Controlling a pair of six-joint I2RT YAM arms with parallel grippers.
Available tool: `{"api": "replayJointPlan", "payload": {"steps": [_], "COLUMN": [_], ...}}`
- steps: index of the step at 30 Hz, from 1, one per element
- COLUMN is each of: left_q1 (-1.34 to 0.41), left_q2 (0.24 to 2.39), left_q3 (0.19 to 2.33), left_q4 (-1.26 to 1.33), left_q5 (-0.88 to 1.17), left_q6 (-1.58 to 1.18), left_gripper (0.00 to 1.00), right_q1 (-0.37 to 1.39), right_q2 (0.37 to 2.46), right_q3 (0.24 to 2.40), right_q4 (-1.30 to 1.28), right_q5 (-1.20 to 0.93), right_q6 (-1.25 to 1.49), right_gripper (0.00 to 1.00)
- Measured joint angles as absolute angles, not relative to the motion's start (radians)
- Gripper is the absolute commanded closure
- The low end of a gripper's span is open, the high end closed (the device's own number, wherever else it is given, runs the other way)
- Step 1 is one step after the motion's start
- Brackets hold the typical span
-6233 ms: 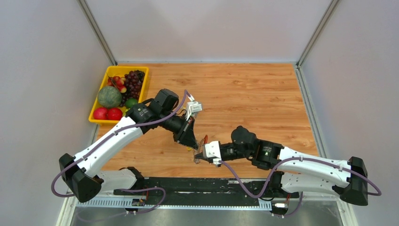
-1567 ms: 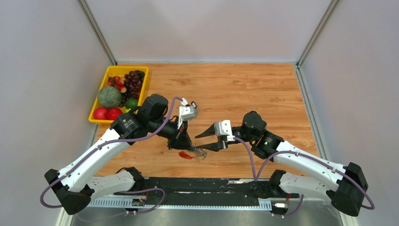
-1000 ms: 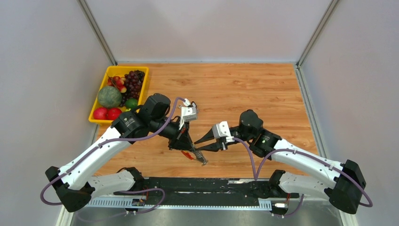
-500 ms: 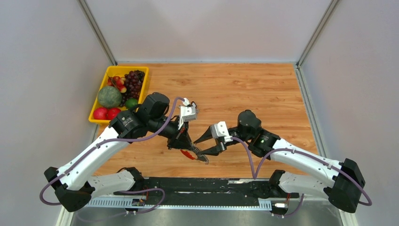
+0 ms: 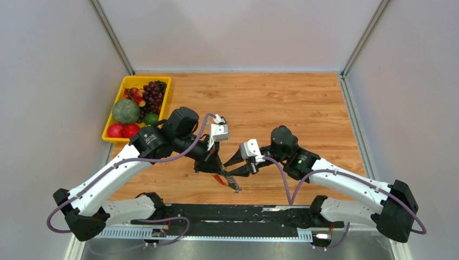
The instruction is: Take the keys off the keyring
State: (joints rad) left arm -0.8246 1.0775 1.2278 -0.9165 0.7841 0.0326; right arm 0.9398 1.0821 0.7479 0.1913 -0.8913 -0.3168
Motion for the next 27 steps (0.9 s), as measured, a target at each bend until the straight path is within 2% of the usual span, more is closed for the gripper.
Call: {"api": "replayJointPlan", "payload": {"steps": [3, 5, 9, 27], "left_q1": [-0.824, -0.824, -0.825, -0.85], "left_q2": [1.077, 1.076, 1.073, 1.057], "left_q3": [1.23, 1.235, 1.247, 1.29], "left_q4": [-0.92, -0.931, -0.945, -1.001], "left_q5": [0.78, 0.77, 0.75, 0.577], "left_q6": [0.033, 0.037, 0.05, 0.079], "left_gripper": [1.0, 1.0, 1.0, 1.0], "right_q1": [0.941, 0.94, 0.94, 0.932], "right_q2": [1.078, 1.071, 1.058, 1.068], "right_q3": [0.748, 0.748, 0.746, 0.761], "right_q4": [0.187, 0.178, 0.176, 0.175], "right_q5": [-0.892, -0.893, -0.889, -0.843], "right_q6": [-0.315, -0.313, -0.31, -0.219], "right_gripper": [0.84, 0.86, 1.0, 1.0]}}
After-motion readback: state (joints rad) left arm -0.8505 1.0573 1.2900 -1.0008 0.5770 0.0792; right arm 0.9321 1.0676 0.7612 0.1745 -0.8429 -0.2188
